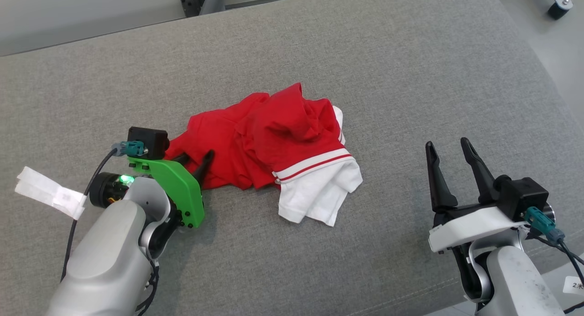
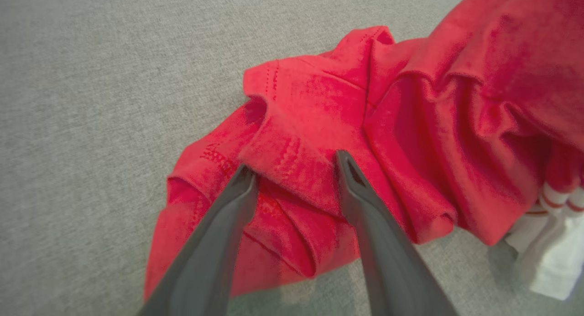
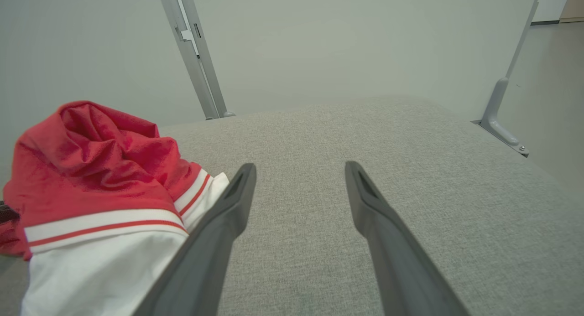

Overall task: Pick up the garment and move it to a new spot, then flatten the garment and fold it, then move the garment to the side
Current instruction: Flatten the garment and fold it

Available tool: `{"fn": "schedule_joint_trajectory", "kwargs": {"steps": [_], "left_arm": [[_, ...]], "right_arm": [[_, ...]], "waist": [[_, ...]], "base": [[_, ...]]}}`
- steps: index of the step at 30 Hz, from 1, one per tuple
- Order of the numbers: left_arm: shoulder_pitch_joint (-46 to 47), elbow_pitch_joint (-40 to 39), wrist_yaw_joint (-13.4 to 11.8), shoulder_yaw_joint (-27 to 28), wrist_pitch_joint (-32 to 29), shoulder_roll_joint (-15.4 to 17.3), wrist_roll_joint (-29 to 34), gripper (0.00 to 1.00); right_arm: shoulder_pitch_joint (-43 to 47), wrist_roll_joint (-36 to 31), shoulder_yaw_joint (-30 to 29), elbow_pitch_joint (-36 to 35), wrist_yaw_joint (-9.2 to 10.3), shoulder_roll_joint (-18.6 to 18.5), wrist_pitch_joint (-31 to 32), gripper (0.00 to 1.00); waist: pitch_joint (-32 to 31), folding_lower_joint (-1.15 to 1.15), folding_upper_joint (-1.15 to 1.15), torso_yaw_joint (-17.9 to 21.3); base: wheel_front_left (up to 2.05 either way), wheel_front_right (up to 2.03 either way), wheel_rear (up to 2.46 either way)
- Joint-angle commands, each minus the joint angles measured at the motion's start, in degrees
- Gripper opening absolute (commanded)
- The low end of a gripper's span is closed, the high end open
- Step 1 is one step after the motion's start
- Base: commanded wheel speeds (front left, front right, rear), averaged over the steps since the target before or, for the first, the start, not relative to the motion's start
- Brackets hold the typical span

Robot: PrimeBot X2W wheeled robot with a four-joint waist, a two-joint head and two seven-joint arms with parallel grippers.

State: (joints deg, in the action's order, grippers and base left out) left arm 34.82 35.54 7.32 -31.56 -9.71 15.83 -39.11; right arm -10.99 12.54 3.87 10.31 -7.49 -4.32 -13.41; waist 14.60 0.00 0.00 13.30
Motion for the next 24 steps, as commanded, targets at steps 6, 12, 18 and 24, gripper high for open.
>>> {"fn": "schedule_joint_trajectory", "kwargs": {"steps": [6, 12, 18, 24], "left_arm": [[2.2, -3.4, 0.2, -0.6, 5.4, 2.1, -0.2, 0.00], [0.8, -12.0, -2.8, 0.5, 9.9, 4.4, 2.5, 0.00], [-2.9, -25.8, -9.3, 3.0, 9.5, 8.5, 4.1, 0.00], [-9.6, -39.4, -17.1, 6.7, 6.3, 13.3, 4.7, 0.00]], "right_arm": [[-0.9, 0.1, -0.9, 0.7, 0.00, 0.1, -0.9, 1.00], [0.0, -0.1, -2.3, 1.4, 0.00, 0.2, -1.1, 1.00], [0.3, -0.3, -3.0, 1.1, 0.00, 0.3, -0.6, 1.00], [0.9, -0.5, -3.8, 0.4, 0.00, 0.3, 0.1, 1.00]], "waist": [[0.4, 0.00, 0.00, -0.3], [-0.7, 0.00, 0.00, -2.8], [-1.8, 0.00, 0.00, -5.8], [-2.3, 0.00, 0.00, -8.0]], "base": [[0.00, 0.00, 0.00], [0.00, 0.00, 0.00], [0.00, 0.00, 0.00], [0.00, 0.00, 0.00]]}}
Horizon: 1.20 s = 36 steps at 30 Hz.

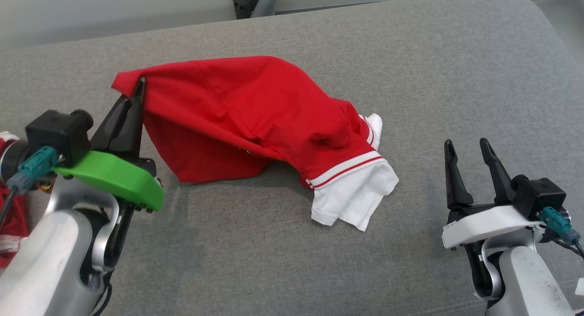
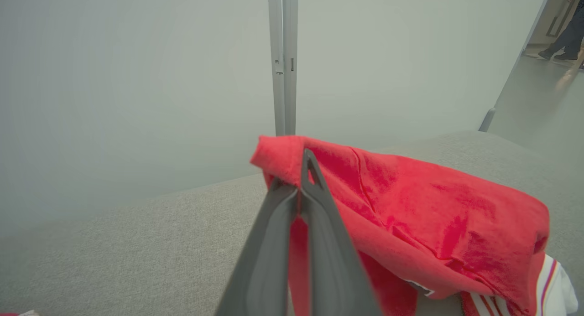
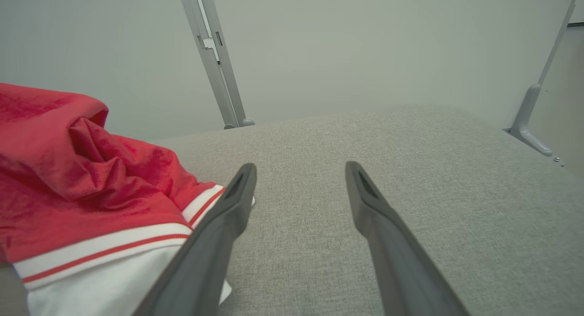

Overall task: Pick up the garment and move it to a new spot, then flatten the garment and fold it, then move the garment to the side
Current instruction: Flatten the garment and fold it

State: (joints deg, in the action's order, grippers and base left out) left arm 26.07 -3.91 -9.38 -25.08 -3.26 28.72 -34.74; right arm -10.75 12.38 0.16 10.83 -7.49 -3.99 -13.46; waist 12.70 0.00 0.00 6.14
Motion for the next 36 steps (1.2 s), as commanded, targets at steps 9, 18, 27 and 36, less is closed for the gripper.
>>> {"fn": "schedule_joint_trajectory", "kwargs": {"steps": [9, 18, 27, 36], "left_arm": [[-18.1, -10.7, -10.1, 4.7, -1.9, 2.5, -3.2, 0.00], [-27.4, -0.6, -6.7, 3.6, 4.6, -5.6, -10.7, 0.00], [-25.6, 11.3, -1.9, 1.6, 9.0, -9.9, -12.0, 1.00], [-23.6, 9.6, -6.0, 4.6, 16.5, -8.7, -5.8, 1.00]], "right_arm": [[0.8, -0.5, -0.9, -0.9, 0.00, -0.2, 0.8, 1.00], [0.1, -0.5, -1.5, -1.6, 0.00, -0.9, 1.3, 1.00], [0.9, -1.2, -2.9, -3.1, 0.00, -1.2, 2.8, 1.00], [1.4, -2.2, -3.6, -5.0, 0.00, -1.8, 3.7, 1.00]], "waist": [[-0.5, 0.00, 0.00, -2.6], [-0.2, 0.00, 0.00, -3.9], [-1.5, 0.00, 0.00, -5.8], [-3.9, 0.00, 0.00, -5.5]], "base": [[0.00, 0.00, 0.00], [0.00, 0.00, 0.00], [0.00, 0.00, 0.00], [0.00, 0.00, 0.00]]}}
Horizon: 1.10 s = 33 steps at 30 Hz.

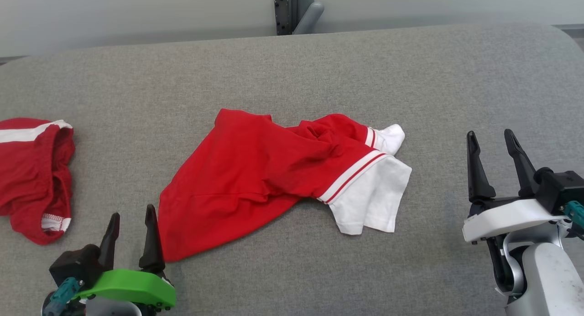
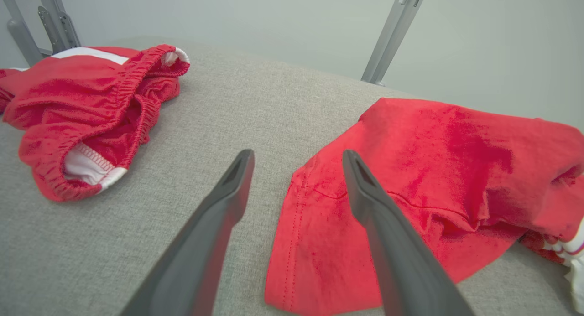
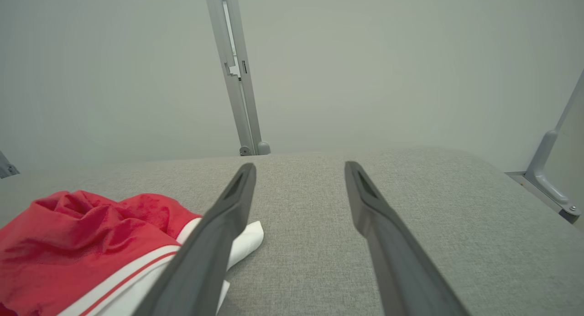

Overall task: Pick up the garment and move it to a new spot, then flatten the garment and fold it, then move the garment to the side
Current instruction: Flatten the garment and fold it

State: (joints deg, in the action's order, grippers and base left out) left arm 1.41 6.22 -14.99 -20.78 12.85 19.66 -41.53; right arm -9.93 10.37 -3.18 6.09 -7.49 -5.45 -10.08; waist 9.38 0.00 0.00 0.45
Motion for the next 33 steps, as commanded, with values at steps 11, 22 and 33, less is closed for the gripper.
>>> {"fn": "schedule_joint_trajectory", "kwargs": {"steps": [11, 22, 33], "left_arm": [[6.8, -5.6, 0.6, 2.8, 2.3, 2.8, 9.2, 1.00], [5.7, -1.8, 2.9, 3.5, 2.3, 4.6, 11.4, 1.00], [5.6, -0.9, 4.1, 3.6, 2.4, 4.2, 11.5, 1.00]], "right_arm": [[1.9, -1.2, 0.6, -0.7, 0.00, -0.5, 0.7, 1.00], [4.7, -1.5, 2.4, -0.9, 0.00, -0.6, 1.2, 1.00], [4.6, -1.2, 1.9, -1.8, 0.00, -0.1, 1.6, 1.00]], "waist": [[-4.1, 0.00, 0.00, 1.3], [-6.7, 0.00, 0.00, 2.1], [-6.1, 0.00, 0.00, 1.0]], "base": [[0.00, 0.00, 0.00], [0.00, 0.00, 0.00], [0.00, 0.00, 0.00]]}}
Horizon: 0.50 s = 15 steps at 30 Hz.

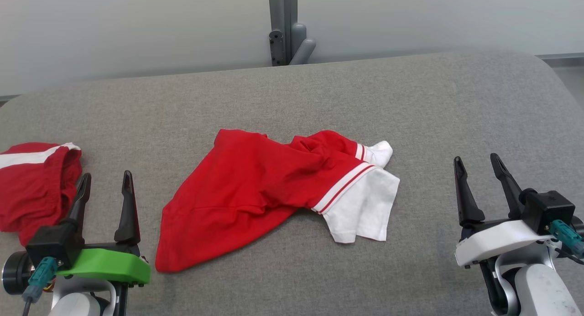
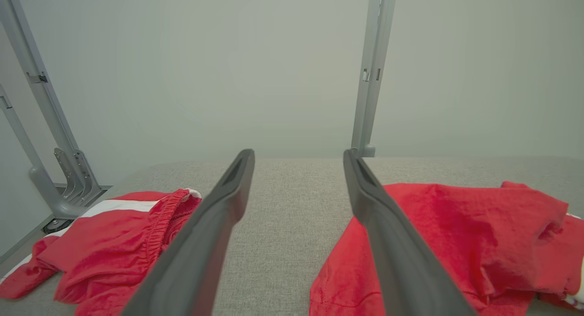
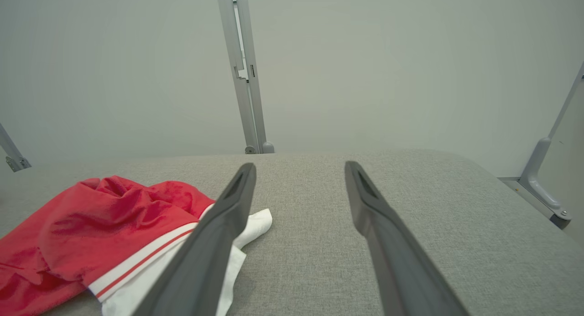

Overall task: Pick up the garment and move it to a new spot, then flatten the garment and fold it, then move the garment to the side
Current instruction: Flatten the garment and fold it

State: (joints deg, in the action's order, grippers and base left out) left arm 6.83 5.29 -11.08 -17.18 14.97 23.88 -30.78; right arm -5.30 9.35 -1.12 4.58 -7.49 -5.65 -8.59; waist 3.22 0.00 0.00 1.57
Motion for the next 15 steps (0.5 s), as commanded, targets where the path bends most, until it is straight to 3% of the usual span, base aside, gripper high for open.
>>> {"fn": "schedule_joint_trajectory", "kwargs": {"steps": [1, 7, 15], "left_arm": [[0.2, 0.1, 0.2, 0.0, 0.2, 0.0, 0.7, 1.00], [1.8, 1.5, 1.3, -1.1, -1.5, -0.3, 0.0, 1.00], [8.2, 12.7, 8.2, -5.0, -12.0, -1.0, -4.6, 1.00]], "right_arm": [[-0.2, -0.2, -0.2, -0.3, 0.00, 0.1, 0.1, 1.00], [-0.7, 0.0, -0.2, -0.5, 0.00, 0.2, 0.1, 1.00], [-2.5, 0.5, 1.6, -0.2, 0.00, 0.2, -0.1, 1.00]], "waist": [[0.2, 0.00, 0.00, -0.1], [1.2, 0.00, 0.00, -0.3], [4.5, 0.00, 0.00, 1.3]], "base": [[0.00, 0.00, 0.00], [0.00, 0.00, 0.00], [0.00, 0.00, 0.00]]}}
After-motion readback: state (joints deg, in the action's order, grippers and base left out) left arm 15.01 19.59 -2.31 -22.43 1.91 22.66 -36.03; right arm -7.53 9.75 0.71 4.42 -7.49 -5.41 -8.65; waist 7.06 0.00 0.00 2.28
